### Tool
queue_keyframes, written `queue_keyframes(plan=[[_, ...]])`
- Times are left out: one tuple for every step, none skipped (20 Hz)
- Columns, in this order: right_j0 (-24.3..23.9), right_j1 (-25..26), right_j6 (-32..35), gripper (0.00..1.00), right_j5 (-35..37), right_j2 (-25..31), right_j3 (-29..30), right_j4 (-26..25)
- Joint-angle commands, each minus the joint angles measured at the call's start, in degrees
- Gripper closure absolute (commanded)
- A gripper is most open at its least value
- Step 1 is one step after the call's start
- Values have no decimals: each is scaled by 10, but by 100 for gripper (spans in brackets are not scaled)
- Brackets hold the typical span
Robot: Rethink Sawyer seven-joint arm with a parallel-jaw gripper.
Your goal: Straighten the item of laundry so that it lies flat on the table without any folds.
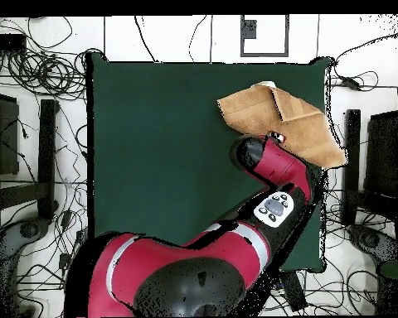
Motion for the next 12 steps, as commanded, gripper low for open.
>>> queue_keyframes(plan=[[10, 32, 92, 0, 16, 32, -32, 36], [7, 28, 87, 0, 23, 33, -34, 34], [3, 23, 82, 0, 31, 34, -37, 32], [-3, 16, 74, 0, 34, 40, -37, 30], [-9, 11, 68, 0, 40, 43, -39, 27], [-13, 5, 63, 0, 48, 45, -41, 25], [-15, 3, 60, 0, 60, 44, -47, 24], [-18, -3, 57, 0, 72, 43, -51, 22], [-19, -3, 57, 0, 90, 38, -61, 21], [-21, -5, 56, 0, 103, 37, -68, 19], [-24, -8, 54, 0, 116, 36, -75, 18], [-25, -7, 55, 0, 124, 34, -81, 17]])
